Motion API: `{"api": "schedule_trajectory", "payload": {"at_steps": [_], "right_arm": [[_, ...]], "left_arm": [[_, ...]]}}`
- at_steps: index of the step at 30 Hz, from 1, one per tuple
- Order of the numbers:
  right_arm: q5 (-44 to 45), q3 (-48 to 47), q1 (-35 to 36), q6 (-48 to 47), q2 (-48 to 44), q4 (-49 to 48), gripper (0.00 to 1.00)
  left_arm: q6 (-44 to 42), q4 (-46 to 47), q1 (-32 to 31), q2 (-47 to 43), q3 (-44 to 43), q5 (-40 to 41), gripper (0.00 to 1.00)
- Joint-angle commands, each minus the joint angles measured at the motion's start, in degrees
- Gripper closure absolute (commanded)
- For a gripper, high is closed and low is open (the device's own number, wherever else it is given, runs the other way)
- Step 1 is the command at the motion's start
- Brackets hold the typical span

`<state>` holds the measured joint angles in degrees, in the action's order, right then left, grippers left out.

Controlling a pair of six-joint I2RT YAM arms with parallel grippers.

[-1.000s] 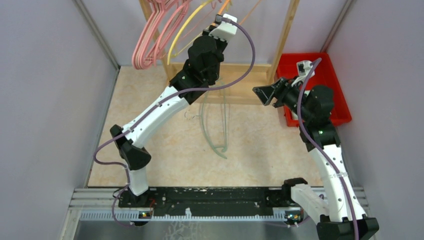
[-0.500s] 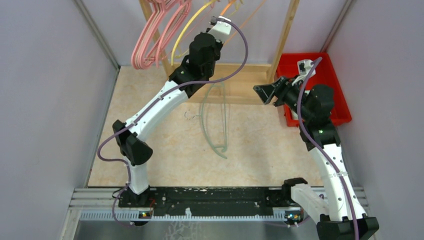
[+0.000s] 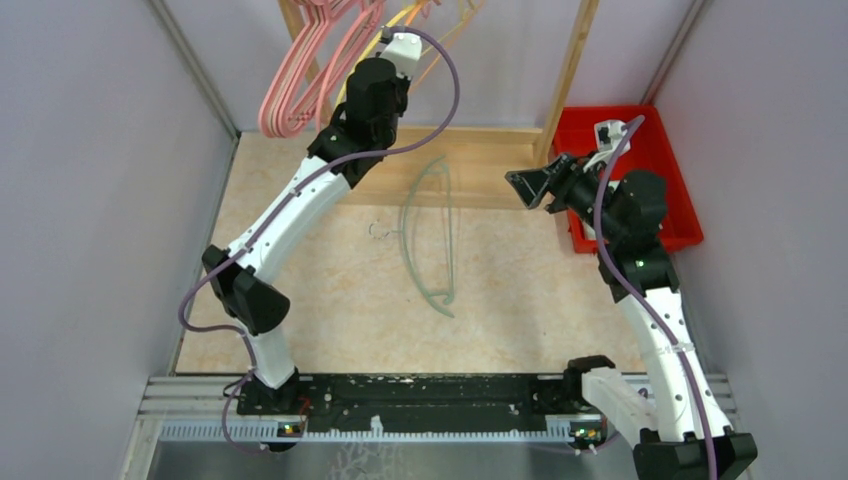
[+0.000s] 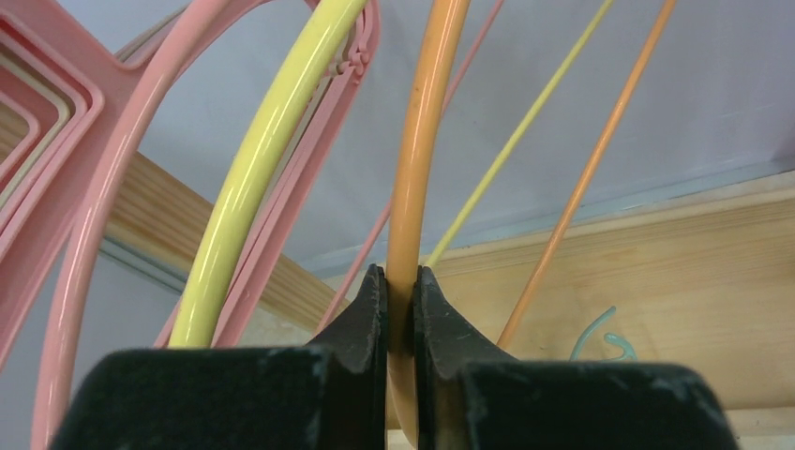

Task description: Organize the hangers

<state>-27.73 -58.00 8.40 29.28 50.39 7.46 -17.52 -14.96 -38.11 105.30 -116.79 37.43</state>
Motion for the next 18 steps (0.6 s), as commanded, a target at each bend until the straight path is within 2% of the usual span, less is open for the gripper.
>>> {"api": "schedule_trajectory", "payload": {"at_steps": [1, 3, 4, 9, 15, 18], "right_arm": [[-0.35, -0.58, 0.12, 0.06, -0.82, -2.40, 0.26], [0.08, -0.75, 0.12, -0.09, -0.69, -1.52, 0.21], [0.13, -0.72, 0.12, -0.28, -0.65, -1.08, 0.18], [0.39, 0.17, 0.12, -0.53, -0.65, -0.65, 0.11], [-1.71, 2.31, 0.12, -0.71, 0.76, -2.51, 0.04], [-2.34, 4.12, 0.12, -0.50, 2.62, -3.78, 0.04]], "left_arm": [[2.88, -4.40, 1.43, -2.31, 2.76, -1.37, 0.92], [3.56, -4.88, 1.38, -3.45, 3.43, -3.43, 0.79], [3.80, -4.97, 1.37, -4.06, 3.94, -4.10, 0.76], [5.65, -5.12, 1.37, -8.86, 7.67, -8.65, 0.48], [8.91, -5.20, 1.21, -17.23, 15.72, -14.44, 0.28], [10.11, -5.15, -0.50, -21.30, 20.06, -14.52, 0.24]]}}
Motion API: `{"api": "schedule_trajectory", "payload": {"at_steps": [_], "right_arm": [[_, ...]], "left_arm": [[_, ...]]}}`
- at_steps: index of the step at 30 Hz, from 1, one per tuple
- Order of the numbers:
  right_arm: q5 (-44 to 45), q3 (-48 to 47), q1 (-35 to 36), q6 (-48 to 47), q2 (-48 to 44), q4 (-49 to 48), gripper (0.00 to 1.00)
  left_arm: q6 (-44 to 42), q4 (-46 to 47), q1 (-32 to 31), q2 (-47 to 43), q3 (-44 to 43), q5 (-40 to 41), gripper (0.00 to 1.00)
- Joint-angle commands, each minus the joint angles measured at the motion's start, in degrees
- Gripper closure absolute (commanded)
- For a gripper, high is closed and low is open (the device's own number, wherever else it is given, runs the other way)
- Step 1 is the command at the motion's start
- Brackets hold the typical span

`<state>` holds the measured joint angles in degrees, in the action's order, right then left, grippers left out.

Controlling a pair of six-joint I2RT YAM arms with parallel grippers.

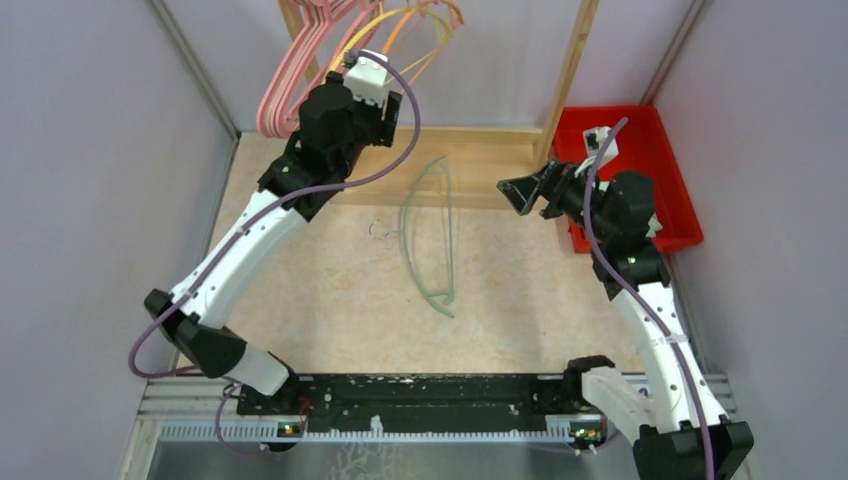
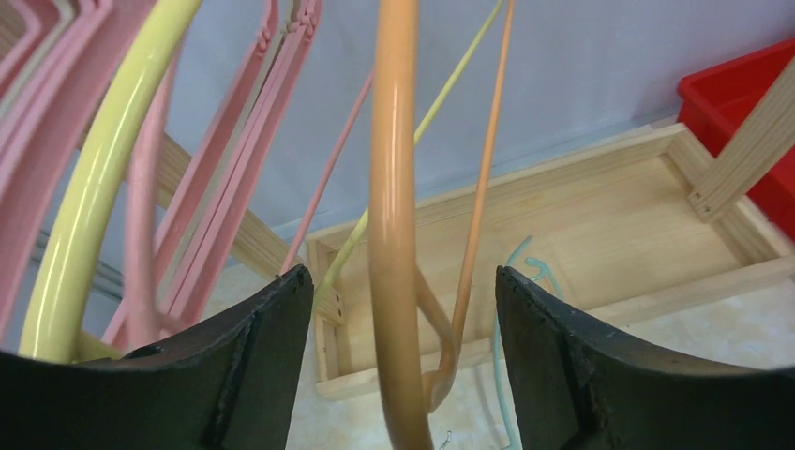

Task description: Organize the hangers

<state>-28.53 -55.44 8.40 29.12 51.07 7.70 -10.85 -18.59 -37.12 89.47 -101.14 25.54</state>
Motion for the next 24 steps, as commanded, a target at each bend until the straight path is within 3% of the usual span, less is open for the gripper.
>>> {"api": "schedule_trajectory", "payload": {"at_steps": [1, 14, 24], "right_arm": [[-1.60, 2.27, 0.13, -0.34, 2.61, -4.20, 0.04], [-5.30, 12.26, 1.35, 1.28, 13.40, -15.28, 0.14], [-1.97, 12.87, 9.28, 0.32, 29.62, -24.77, 0.23]], "left_arm": [[4.53, -1.85, -1.80, -6.56, 5.31, -3.67, 0.23], [12.83, -2.50, -4.54, -19.61, 21.26, -11.90, 0.21], [18.67, -0.63, -10.36, -23.15, 33.28, -13.66, 0.23]]}}
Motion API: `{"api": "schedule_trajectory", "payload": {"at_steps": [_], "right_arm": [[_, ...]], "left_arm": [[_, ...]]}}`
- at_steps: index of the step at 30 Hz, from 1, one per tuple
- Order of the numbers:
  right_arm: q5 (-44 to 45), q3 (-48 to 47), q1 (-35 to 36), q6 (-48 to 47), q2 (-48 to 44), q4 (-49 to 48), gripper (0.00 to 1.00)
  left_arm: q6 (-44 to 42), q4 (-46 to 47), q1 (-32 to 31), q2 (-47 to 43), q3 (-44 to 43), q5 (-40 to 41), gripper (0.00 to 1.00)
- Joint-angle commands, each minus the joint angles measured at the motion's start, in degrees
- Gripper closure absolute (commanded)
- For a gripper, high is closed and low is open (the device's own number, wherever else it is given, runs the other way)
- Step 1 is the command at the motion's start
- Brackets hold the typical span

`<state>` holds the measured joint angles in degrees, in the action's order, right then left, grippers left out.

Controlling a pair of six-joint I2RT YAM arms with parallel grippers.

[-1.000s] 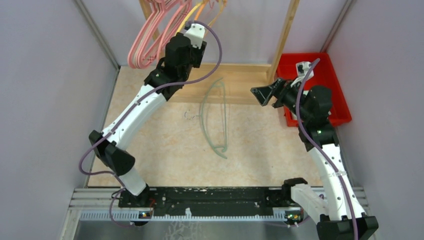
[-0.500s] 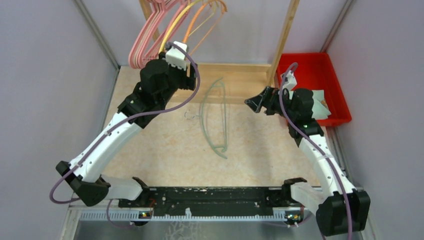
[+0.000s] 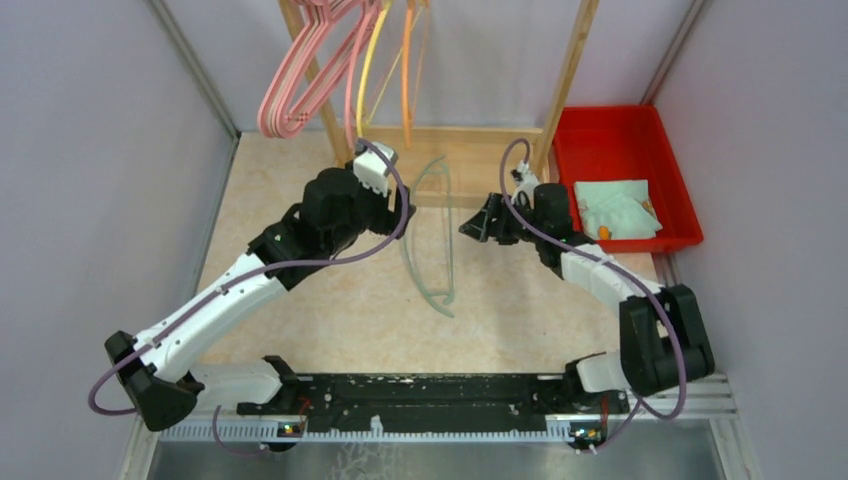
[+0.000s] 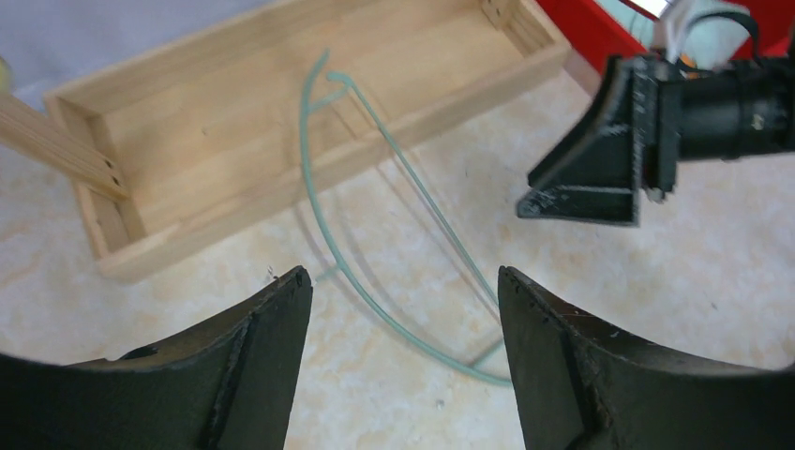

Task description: Organize the hangers

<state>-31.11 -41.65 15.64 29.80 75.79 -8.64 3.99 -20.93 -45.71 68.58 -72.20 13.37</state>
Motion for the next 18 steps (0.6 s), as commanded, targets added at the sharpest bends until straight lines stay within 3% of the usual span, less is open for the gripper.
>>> {"api": "schedule_trajectory", "payload": {"at_steps": [1, 7, 18], "right_arm": [[0.52, -1.00, 2.13, -0.15, 6.57, -9.39, 0.27], [3.35, -3.54, 5.57, -3.16, 9.86, -6.43, 0.32], [15.24, -8.72, 22.36, -10.33, 11.41, 0.23, 0.33]], "left_arm": [[4.49, 2.17, -2.40, -2.76, 5.76, -1.31, 0.23], [6.78, 2.93, -4.69, -3.71, 10.76, -0.07, 0.24], [7.84, 0.91, -5.38, -3.95, 10.80, 5.70, 0.24]]}}
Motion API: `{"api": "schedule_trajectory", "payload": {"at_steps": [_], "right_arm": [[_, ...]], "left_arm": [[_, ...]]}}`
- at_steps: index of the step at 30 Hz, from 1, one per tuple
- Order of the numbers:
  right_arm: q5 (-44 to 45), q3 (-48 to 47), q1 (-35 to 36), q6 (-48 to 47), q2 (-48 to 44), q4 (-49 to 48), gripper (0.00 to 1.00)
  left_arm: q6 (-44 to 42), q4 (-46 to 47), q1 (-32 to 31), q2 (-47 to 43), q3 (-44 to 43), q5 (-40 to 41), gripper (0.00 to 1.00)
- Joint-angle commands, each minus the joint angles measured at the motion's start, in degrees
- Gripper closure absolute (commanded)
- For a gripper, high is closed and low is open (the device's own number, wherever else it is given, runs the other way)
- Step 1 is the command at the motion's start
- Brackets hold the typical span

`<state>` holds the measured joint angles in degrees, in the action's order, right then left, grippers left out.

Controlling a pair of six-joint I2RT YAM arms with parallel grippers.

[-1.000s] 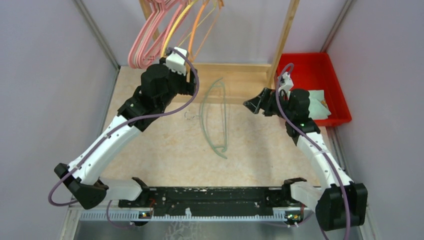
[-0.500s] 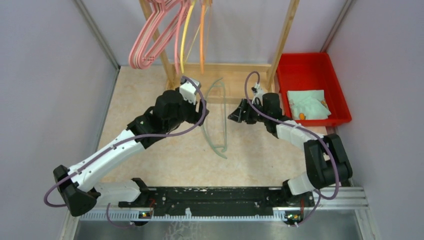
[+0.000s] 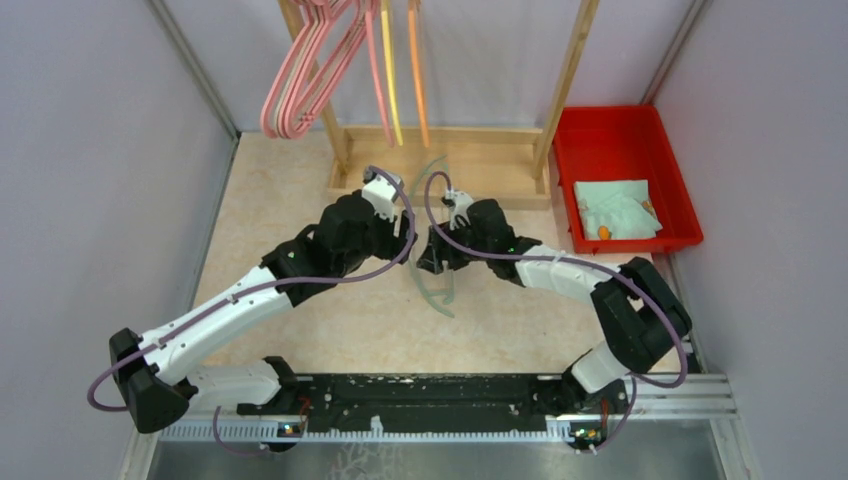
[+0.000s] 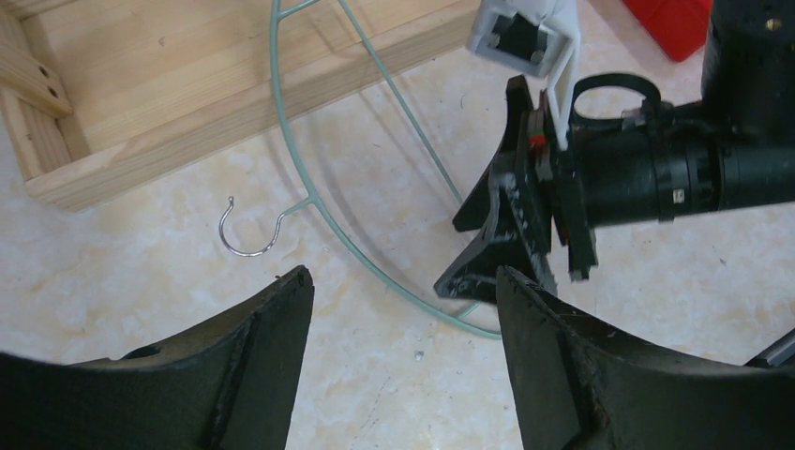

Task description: Organize the hangers

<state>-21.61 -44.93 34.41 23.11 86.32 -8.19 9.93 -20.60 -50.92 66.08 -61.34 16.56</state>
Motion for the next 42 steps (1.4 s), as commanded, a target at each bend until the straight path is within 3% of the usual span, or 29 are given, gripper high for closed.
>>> {"api": "schedule_trajectory", "payload": {"at_steps": [1, 13, 22, 25, 27, 31, 34, 42], "right_arm": [[5.66, -6.08, 3.72, -3.33, 2.28, -1.00, 0.33], [6.67, -18.39, 6.30, -3.75, 22.00, -1.30, 0.39], [9.16, -17.04, 9.25, -3.59, 23.94, -1.50, 0.45], [8.88, -15.02, 10.32, -2.95, 24.40, -2.38, 0.49], [8.91, -13.37, 10.58, -1.82, 24.23, -3.71, 0.57], [10.79, -10.62, 10.59, -1.81, 21.62, -4.57, 0.79], [13.00, -8.77, 10.50, -2.06, 17.48, -3.76, 0.90], [15.79, -2.44, 8.97, -3.25, -6.40, 4.92, 0.96]], "left_arm": [[2.27, 0.56, -0.20, -1.73, 0.38, 2.83, 0.24], [2.56, 0.54, -0.21, -6.43, 4.96, 6.73, 0.23], [2.18, 1.33, -0.07, -7.67, 6.66, 7.48, 0.23], [2.11, 1.29, -0.06, -7.79, 6.76, 7.86, 0.23], [2.06, 1.33, -0.06, -7.87, 6.84, 7.83, 0.23], [2.10, 1.26, -0.06, -8.23, 6.92, 7.55, 0.23], [2.17, 1.26, -0.07, -8.41, 6.87, 7.68, 0.23], [1.68, 1.15, -0.06, -8.08, 5.63, 7.07, 0.24]]}}
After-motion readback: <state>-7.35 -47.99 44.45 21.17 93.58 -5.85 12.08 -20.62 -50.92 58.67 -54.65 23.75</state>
